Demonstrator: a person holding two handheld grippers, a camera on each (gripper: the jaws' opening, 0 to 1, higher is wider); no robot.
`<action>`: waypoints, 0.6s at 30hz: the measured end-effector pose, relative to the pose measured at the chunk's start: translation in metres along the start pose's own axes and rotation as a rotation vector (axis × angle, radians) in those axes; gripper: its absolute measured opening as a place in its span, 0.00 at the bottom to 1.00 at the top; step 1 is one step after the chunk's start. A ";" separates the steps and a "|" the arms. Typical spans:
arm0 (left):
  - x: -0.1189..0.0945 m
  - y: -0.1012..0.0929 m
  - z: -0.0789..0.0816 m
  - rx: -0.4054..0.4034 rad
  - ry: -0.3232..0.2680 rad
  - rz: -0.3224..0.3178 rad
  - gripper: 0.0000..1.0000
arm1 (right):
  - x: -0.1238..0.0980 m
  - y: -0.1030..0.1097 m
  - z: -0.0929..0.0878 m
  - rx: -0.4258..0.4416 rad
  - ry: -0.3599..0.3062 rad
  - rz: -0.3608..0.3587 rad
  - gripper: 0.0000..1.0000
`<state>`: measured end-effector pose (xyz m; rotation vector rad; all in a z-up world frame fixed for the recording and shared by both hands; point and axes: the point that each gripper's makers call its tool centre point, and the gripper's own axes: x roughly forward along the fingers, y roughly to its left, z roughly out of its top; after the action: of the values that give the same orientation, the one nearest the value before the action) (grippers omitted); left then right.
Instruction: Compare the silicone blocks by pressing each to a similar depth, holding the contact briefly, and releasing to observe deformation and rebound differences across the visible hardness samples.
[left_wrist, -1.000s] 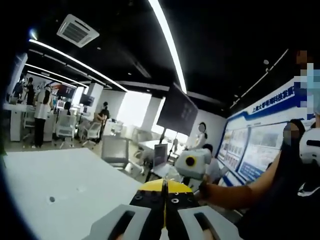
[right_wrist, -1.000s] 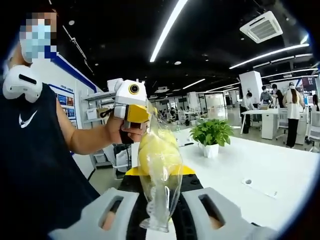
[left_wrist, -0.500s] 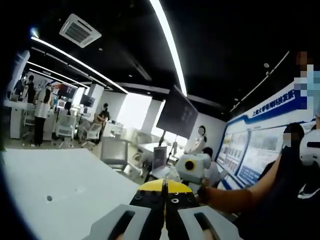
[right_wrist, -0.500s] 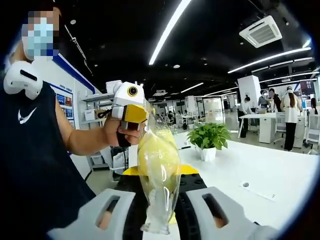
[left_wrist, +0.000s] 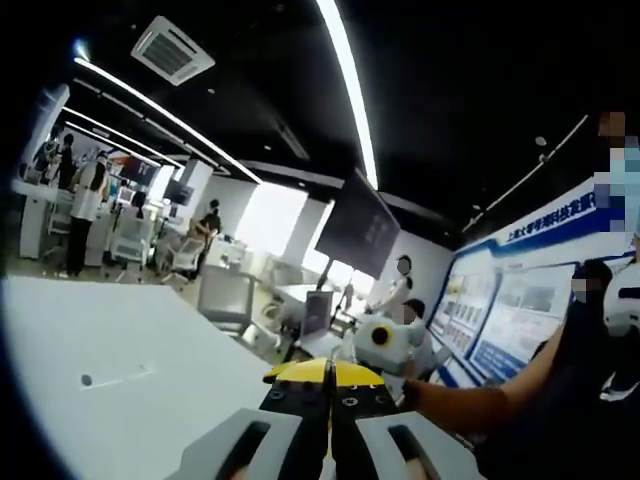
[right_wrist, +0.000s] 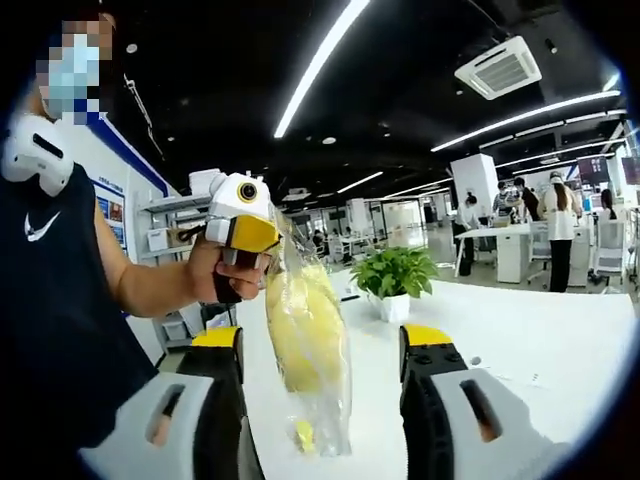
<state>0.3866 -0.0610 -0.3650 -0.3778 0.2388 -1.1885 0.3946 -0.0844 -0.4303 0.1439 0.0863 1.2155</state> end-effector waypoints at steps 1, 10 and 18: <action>0.001 0.001 0.000 -0.010 -0.005 -0.004 0.00 | -0.003 -0.003 0.000 0.001 -0.006 -0.016 0.71; 0.014 0.013 -0.014 -0.106 -0.044 -0.009 0.00 | -0.041 -0.031 -0.021 0.012 -0.016 -0.176 0.96; 0.019 0.028 -0.029 -0.203 -0.081 -0.011 0.00 | -0.080 -0.047 -0.054 0.008 0.039 -0.297 0.96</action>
<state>0.4068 -0.0740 -0.4029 -0.6041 0.2882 -1.1608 0.4026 -0.1719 -0.4920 0.1099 0.1411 0.9222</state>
